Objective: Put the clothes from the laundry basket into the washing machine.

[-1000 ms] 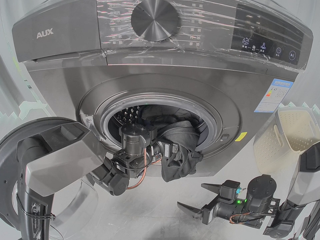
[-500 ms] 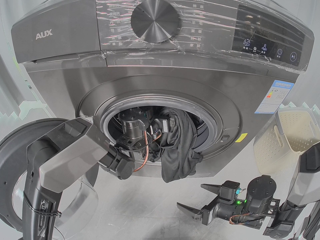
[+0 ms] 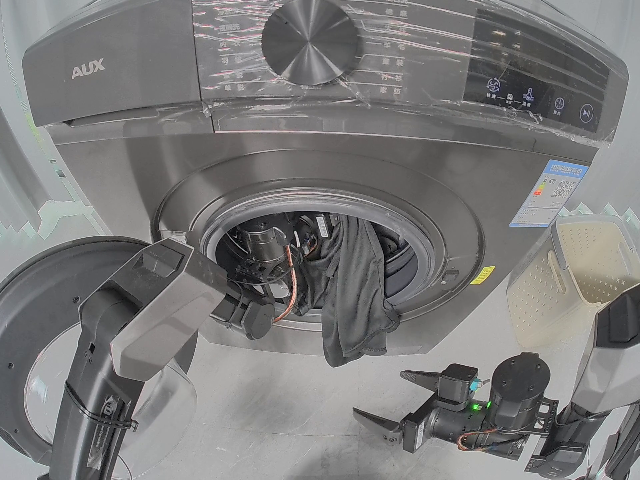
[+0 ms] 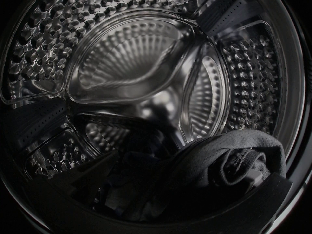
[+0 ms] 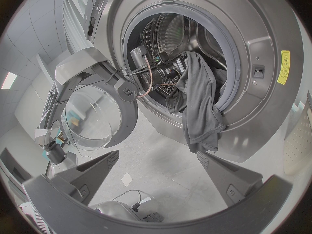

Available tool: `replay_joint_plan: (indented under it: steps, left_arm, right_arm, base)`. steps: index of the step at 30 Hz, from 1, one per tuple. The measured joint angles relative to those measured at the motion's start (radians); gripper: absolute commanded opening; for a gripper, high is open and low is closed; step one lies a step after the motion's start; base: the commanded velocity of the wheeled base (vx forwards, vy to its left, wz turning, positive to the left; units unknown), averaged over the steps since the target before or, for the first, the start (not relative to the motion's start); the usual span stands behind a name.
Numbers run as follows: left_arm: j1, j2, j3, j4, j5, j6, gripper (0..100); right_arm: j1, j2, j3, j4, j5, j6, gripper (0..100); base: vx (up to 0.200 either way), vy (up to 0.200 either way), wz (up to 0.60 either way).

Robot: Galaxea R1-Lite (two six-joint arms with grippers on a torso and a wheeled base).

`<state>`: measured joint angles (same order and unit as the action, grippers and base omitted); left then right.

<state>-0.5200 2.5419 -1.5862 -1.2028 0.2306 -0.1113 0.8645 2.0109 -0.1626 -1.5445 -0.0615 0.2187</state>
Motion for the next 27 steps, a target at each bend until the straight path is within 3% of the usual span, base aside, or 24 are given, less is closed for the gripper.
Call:
replay_joint_plan:
  steps: [7, 13, 27]
  left_arm:
    - [0.014, 0.031, -0.078, 0.026, 0.031, -0.028, 100]
    - [0.011, 0.018, 0.037, 0.048, 0.028, -0.027, 100]
    - [0.002, -0.187, 0.406, 0.132, -0.130, 0.067, 100]
  right_arm:
    - [0.000, 0.006, 0.000, 0.000, 0.000, 0.000, 100]
    - [0.000, 0.011, 0.000, 0.000, 0.000, 0.000, 100]
    - [0.002, 0.014, 0.000, 0.000, 0.000, 0.000, 100]
  base:
    - [0.000, 0.000, 0.00]
    - [0.000, 0.000, 0.00]
    - [0.000, 0.000, 0.00]
